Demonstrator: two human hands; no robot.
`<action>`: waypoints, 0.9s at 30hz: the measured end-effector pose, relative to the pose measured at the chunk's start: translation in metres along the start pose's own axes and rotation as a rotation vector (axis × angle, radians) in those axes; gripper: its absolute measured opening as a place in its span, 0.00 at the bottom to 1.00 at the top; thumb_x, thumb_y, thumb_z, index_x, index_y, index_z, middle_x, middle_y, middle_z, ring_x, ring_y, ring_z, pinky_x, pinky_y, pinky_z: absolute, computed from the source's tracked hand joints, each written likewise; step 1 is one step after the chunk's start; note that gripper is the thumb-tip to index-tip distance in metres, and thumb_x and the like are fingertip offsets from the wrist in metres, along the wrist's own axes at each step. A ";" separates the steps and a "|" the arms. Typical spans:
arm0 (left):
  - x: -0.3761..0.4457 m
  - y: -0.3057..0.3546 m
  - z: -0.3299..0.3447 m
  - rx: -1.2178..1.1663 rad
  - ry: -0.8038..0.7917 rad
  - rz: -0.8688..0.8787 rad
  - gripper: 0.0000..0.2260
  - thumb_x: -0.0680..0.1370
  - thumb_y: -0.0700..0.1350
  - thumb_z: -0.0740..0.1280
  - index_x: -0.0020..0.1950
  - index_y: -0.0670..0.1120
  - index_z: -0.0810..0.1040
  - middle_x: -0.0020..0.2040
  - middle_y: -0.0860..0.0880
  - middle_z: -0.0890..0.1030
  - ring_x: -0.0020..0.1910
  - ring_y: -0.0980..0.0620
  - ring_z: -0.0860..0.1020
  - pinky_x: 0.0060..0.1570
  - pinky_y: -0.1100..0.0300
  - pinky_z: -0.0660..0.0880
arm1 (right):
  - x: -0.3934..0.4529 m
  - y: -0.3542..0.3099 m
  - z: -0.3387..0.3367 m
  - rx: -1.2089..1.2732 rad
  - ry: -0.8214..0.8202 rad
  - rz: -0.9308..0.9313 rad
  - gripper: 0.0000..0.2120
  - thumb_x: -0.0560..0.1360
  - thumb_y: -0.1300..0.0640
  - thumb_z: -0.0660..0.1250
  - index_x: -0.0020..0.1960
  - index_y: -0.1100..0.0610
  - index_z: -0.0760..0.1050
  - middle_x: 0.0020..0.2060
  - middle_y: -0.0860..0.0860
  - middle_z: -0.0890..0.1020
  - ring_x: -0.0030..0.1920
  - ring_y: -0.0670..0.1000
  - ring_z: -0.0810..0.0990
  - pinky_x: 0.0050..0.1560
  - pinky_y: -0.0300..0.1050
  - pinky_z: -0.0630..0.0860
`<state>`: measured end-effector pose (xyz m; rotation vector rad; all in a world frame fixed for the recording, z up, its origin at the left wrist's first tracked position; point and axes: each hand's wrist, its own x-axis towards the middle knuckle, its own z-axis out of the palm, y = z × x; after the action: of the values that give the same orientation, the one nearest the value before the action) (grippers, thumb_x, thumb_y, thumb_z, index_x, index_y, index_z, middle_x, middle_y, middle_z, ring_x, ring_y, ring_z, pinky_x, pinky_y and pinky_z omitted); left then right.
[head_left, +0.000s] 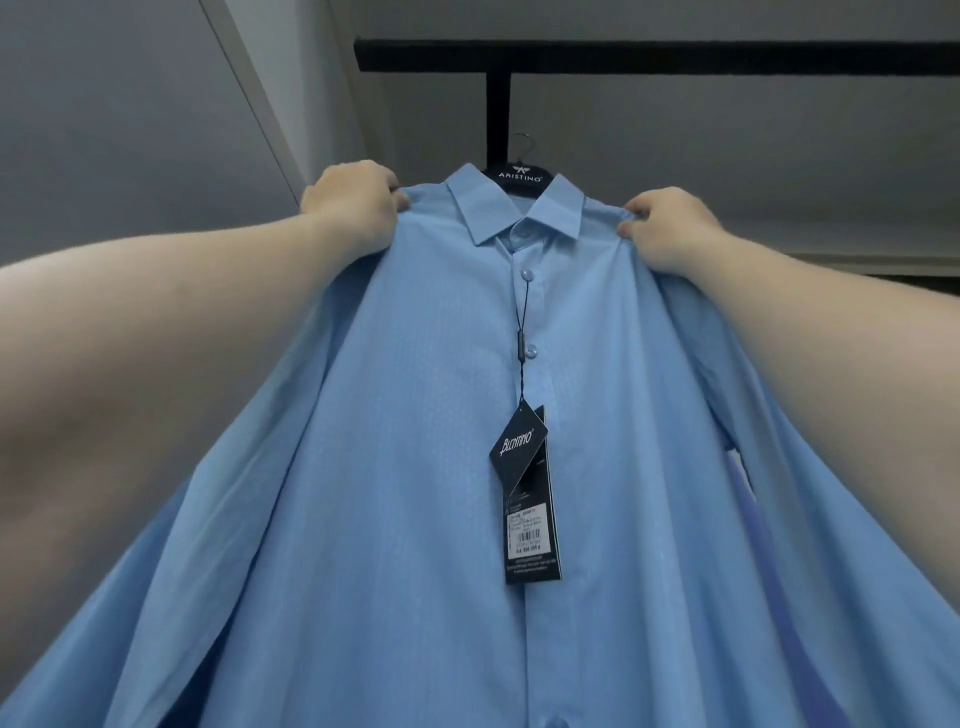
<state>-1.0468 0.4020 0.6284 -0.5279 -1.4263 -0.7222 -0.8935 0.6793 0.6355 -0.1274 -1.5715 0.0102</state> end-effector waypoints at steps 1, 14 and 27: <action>-0.001 -0.004 0.000 0.006 0.005 -0.003 0.14 0.82 0.53 0.60 0.55 0.48 0.82 0.56 0.45 0.82 0.56 0.41 0.76 0.52 0.47 0.73 | 0.000 -0.002 0.003 0.016 -0.002 -0.007 0.15 0.78 0.52 0.62 0.63 0.52 0.78 0.62 0.53 0.80 0.62 0.59 0.76 0.60 0.50 0.72; -0.037 -0.019 -0.016 0.002 0.114 -0.045 0.17 0.81 0.54 0.55 0.61 0.52 0.80 0.61 0.44 0.81 0.62 0.38 0.74 0.59 0.43 0.70 | -0.027 -0.006 0.016 0.122 0.032 -0.035 0.16 0.77 0.49 0.60 0.61 0.49 0.78 0.60 0.50 0.81 0.62 0.57 0.76 0.65 0.53 0.70; -0.065 -0.008 -0.035 0.124 0.059 -0.075 0.20 0.82 0.52 0.51 0.70 0.47 0.72 0.67 0.39 0.73 0.69 0.38 0.65 0.64 0.42 0.63 | -0.056 -0.002 0.006 0.115 0.030 -0.014 0.22 0.76 0.52 0.55 0.68 0.50 0.73 0.68 0.53 0.75 0.70 0.60 0.67 0.70 0.55 0.64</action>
<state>-1.0279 0.3800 0.5597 -0.3557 -1.4311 -0.6988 -0.8995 0.6727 0.5803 -0.0264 -1.5383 0.0871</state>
